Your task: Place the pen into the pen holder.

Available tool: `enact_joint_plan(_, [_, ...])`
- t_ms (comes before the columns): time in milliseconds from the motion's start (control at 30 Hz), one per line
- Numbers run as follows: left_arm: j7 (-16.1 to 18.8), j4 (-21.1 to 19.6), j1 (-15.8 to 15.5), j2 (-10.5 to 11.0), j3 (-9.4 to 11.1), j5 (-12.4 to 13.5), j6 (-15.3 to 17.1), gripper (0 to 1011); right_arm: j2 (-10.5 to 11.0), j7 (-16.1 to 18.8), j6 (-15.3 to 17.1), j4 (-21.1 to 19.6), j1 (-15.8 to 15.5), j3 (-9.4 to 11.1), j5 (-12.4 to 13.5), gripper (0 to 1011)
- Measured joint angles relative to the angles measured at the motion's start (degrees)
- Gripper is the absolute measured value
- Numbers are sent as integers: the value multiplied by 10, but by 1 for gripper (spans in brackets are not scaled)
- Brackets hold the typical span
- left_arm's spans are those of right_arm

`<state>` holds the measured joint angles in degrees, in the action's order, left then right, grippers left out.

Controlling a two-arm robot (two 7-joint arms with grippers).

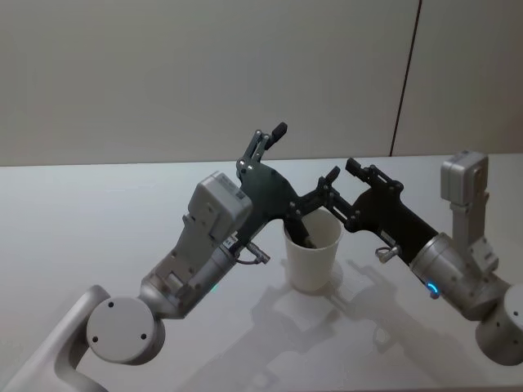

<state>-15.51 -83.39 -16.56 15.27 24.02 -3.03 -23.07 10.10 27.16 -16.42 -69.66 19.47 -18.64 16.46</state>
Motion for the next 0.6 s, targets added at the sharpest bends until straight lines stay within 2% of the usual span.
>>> enact_joint_plan(33, [0, 0, 0, 0, 0, 0, 0, 1003, 0, 0, 0, 1, 0, 0, 0, 642])
enact_joint_plan(100, [0, 0, 0, 0, 0, 0, 0, 1003, 0, -1, 0, 2, 1, 1, 2, 670])
enact_joint_plan(200, [0, 0, 0, 0, 0, 0, 0, 1003, 0, -2, -1, 4, 2, 1, 3, 808])
enact_joint_plan(233, [0, 0, 0, 0, 0, 0, 0, 1003, -1, -2, -1, 4, 2, 1, 3, 808])
enact_joint_plan(367, [0, 0, 0, 0, 0, 0, 0, 1003, -1, -3, -1, 6, 3, 2, 4, 946])
enact_joint_plan(467, [0, 0, 0, 0, 0, 0, 0, 1003, -1, -3, -1, 6, 4, 2, 5, 1001])
enact_joint_plan(600, [0, 0, 0, 0, 0, 0, 0, 1003, -1, -4, -1, 7, 4, 2, 5, 1001])
